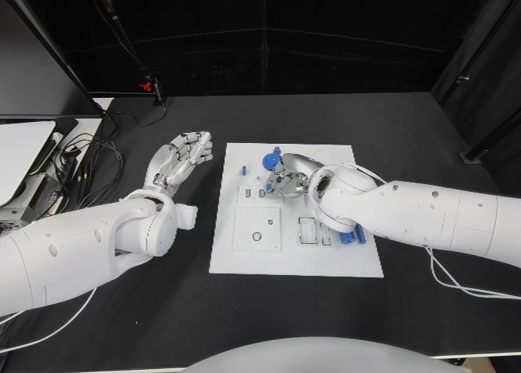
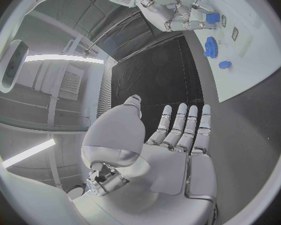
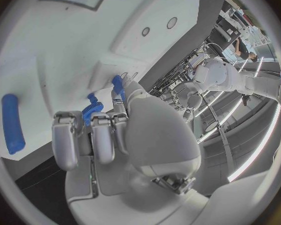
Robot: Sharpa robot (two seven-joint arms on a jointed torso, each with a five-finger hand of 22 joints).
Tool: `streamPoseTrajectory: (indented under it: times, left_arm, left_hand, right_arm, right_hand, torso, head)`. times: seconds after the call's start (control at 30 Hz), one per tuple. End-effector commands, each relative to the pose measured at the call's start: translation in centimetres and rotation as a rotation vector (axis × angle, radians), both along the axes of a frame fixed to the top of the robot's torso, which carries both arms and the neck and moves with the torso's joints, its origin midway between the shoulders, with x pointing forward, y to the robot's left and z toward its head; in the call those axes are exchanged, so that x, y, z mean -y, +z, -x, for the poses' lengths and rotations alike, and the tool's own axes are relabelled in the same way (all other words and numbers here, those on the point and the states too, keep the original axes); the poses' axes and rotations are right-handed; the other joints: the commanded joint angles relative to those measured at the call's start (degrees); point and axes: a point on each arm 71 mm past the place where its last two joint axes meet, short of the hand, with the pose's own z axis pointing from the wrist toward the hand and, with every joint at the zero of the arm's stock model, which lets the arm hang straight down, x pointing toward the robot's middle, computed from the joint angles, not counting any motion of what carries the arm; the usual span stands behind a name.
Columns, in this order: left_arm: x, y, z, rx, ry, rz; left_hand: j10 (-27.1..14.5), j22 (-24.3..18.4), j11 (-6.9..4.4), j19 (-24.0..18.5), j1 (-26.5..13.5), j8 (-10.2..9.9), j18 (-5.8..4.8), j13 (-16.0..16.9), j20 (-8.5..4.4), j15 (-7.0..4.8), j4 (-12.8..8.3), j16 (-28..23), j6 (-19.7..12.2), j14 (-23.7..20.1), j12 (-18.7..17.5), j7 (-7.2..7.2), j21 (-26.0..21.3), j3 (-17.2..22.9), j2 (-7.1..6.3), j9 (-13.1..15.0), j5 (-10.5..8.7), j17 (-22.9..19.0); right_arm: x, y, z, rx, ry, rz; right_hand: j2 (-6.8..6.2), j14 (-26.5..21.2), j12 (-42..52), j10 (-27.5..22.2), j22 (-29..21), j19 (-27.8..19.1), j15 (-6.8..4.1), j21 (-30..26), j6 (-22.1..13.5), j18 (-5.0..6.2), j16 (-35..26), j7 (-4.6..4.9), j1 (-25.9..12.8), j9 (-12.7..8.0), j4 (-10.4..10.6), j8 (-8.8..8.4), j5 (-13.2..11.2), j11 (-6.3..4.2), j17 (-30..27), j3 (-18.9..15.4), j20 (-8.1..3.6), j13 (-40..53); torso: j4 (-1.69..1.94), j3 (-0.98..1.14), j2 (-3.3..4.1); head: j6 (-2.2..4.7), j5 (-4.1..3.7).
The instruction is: Assemble the parts on the task board
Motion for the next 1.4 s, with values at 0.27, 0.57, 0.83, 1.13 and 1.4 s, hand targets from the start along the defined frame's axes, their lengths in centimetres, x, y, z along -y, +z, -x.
streamPoseTrajectory:
  times: [0.27, 0.57, 0.83, 1.13, 1.4]
  left_arm:
    - [0.1, 1.3, 0.3, 0.176, -0.024, 0.038]
    - [0.1, 1.3, 0.3, 0.174, -0.025, 0.038]
    - [0.2, 1.3, 0.3, 0.172, -0.027, 0.039]
    - [0.2, 1.2, 0.3, 0.169, -0.031, 0.040]
    - [0.3, 1.2, 0.4, 0.137, -0.054, 0.051]
  left_hand:
    - [0.36, -0.02, 0.08, -0.14, 0.65, 0.27, 0.46, -0.07, 0.05, -0.02, 0.09, 0.01, 0.42, 0.32, 0.23, 8.74, 0.33, -0.40, -0.01, -0.06, 0.36, -0.06]
    - [0.36, -0.02, 0.08, -0.14, 0.65, 0.27, 0.46, -0.07, 0.05, -0.02, 0.09, 0.01, 0.42, 0.32, 0.23, 8.74, 0.33, -0.40, -0.01, -0.06, 0.36, -0.06]
    - [0.36, -0.06, 0.09, -0.21, 0.69, 0.26, 0.46, -0.07, 0.05, -0.02, 0.09, 0.01, 0.41, 0.33, 0.23, 8.74, 0.31, -0.42, 0.02, -0.08, 0.38, -0.06]
    - [0.36, -0.05, 0.09, -0.21, 0.70, 0.26, 0.46, -0.07, 0.05, -0.02, 0.09, 0.01, 0.41, 0.33, 0.23, 8.74, 0.31, -0.43, 0.02, -0.08, 0.38, -0.06]
    - [-0.08, 0.46, 0.14, 0.55, 1.24, -0.13, 0.48, -0.13, 0.04, 0.02, 0.05, -0.21, -0.46, -0.03, -0.07, 8.78, 0.95, -0.78, 0.08, -0.35, 0.41, -0.10]
  right_arm:
    - [0.1, -0.4, 0.2, -0.034, 0.002, 0.021]
    - [0.1, -0.2, 0.2, -0.014, 0.018, 0.022]
    - [0.1, 0.0, 0.2, 0.013, 0.028, 0.012]
    - [0.1, 0.8, 0.3, 0.116, 0.021, -0.039]
    - [1.8, 3.1, 1.4, 0.260, -0.003, -0.242]
  right_hand:
    - [-0.94, 6.08, 0.14, 5.96, 14.73, 5.48, 0.82, -0.41, -1.08, -0.21, 0.14, 0.36, -1.33, -0.24, 0.09, -0.91, -0.94, 0.84, 15.10, -0.92, 0.76, 15.08]
    - [-5.34, 6.08, 0.14, 5.96, 14.24, 4.70, 1.28, -1.27, -5.01, 0.08, 0.14, 0.81, -4.22, -0.33, 1.84, -1.70, -4.33, 1.27, 15.10, -2.68, 1.39, 15.08]
    - [-8.89, 6.08, 0.14, 5.96, 13.93, 4.18, 1.49, -1.88, -8.90, 0.27, 0.14, 1.00, -4.34, -0.27, 6.01, -1.63, -6.54, 1.42, 15.10, -3.54, 1.58, 15.08]
    - [-10.35, 6.08, 0.14, 5.96, 13.62, 3.63, 2.50, -2.51, -11.15, 0.45, 0.14, 1.69, -6.01, -0.27, 8.22, -1.63, -6.81, 1.79, 15.10, -7.09, 2.28, 15.08]
    - [-6.09, 6.08, 0.14, 5.96, 13.35, 3.15, 2.04, -3.10, -9.61, 0.68, 0.14, 0.57, -8.84, 0.08, 7.96, -0.75, -6.41, 0.88, 15.10, -5.41, 2.33, 15.08]
  torso:
    - [-0.04, 0.03, 0.00]
    - [0.03, 0.01, 0.00]
    - [0.08, 0.00, -0.01]
    - [0.04, -0.02, 0.00]
    - [-0.05, -0.05, -0.19]
  head:
    - [-0.09, 0.15]
    - [-0.13, -0.08]
    - [-0.21, -0.23]
    - [-0.11, -0.33]
    - [-0.10, -0.04]
